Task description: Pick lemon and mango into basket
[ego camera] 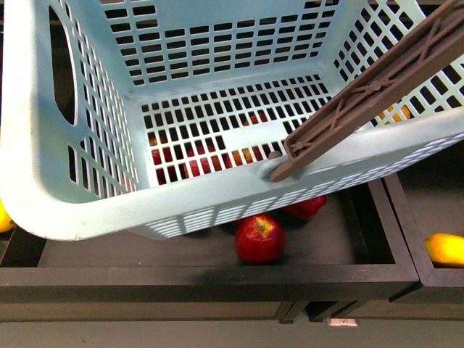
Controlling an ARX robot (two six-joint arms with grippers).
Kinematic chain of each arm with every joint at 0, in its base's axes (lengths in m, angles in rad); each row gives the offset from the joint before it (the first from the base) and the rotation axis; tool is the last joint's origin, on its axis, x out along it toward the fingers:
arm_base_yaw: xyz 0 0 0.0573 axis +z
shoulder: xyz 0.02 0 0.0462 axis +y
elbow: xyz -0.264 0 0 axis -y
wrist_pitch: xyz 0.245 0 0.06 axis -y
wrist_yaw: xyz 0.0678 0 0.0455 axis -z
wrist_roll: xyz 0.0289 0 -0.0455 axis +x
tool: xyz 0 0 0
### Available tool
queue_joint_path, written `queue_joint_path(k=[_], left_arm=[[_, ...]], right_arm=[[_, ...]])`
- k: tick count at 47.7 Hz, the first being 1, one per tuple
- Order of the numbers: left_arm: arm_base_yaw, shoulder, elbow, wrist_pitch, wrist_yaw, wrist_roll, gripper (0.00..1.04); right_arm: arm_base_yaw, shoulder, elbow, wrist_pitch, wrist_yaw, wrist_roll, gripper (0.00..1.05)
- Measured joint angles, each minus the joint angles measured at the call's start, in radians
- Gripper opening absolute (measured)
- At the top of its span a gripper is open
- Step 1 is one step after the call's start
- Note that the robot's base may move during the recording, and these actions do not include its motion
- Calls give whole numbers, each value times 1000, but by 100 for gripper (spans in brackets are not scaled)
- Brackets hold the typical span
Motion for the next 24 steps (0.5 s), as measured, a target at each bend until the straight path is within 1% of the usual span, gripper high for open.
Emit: queue_joint_path(k=[13, 24], left_arm=[[0, 0, 0, 0, 0, 0, 5], [0, 0, 0, 0, 0, 0, 5]], right_arm=[[8, 56, 58, -32, 8, 11, 96], [6, 114, 158, -80, 24, 22, 96]])
